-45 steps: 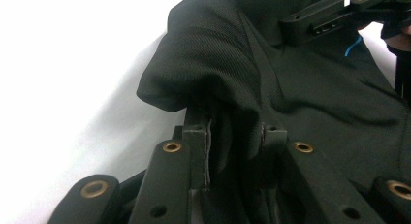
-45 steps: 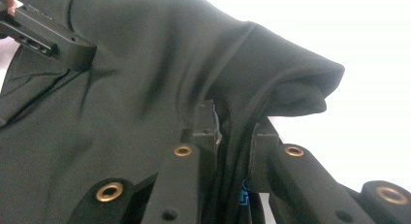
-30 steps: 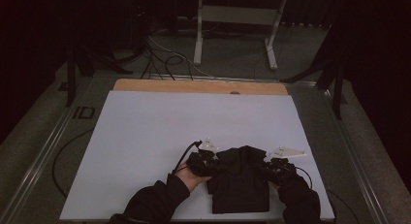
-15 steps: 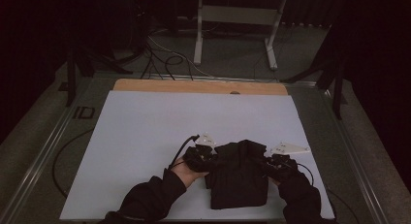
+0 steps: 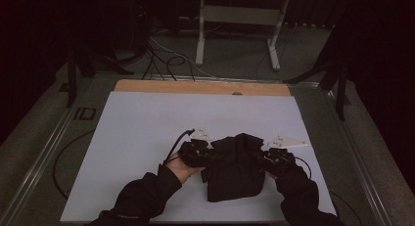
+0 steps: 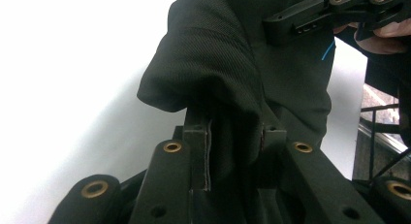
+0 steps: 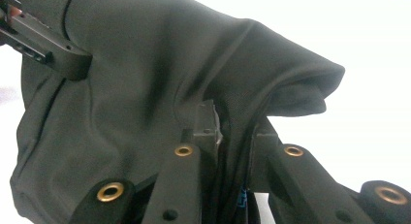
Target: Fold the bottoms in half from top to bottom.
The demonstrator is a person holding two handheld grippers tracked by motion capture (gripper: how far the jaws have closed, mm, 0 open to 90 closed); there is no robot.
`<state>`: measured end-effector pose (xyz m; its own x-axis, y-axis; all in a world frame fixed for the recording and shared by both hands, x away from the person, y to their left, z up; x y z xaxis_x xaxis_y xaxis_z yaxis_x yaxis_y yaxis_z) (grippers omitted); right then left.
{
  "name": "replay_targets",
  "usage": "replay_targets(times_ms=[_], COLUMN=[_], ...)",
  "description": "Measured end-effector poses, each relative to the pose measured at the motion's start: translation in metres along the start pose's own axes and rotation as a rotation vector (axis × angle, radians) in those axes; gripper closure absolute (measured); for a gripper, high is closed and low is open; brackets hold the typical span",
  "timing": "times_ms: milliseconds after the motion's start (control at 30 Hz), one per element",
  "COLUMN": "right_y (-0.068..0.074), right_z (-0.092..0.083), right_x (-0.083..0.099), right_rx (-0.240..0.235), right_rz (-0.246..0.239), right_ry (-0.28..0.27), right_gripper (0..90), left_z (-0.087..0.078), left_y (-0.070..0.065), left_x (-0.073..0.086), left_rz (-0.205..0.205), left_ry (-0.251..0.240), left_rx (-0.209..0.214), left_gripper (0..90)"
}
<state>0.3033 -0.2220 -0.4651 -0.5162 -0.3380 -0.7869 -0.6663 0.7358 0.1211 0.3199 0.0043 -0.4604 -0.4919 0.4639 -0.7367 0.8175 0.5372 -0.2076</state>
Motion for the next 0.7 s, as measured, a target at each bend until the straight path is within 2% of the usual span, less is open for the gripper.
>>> replay_targets(times_ms=[700], right_y=[0.014], right_z=[0.026], right_x=[-0.032], right_rx=[-0.04], right_rz=[-0.032], right_ry=[-0.029], right_gripper=[79.2], left_z=[-0.033], left_y=[0.026], left_x=[0.0], left_rz=[-0.021], left_ry=[-0.014], left_rx=[-0.039], left_gripper=[73.7])
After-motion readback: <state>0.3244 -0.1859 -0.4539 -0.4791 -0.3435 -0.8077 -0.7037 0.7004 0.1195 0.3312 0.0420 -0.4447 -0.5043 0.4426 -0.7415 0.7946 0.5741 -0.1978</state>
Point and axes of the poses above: each handheld gripper's, and its own axes: z roughly forward along the jaws, x roughly out of its underside, y roughly to its left, the point moved 4 cm from there along z, roughly forward along the jaws, and after that the axes turned 4 degrees about -x, right-handed, at the moved point
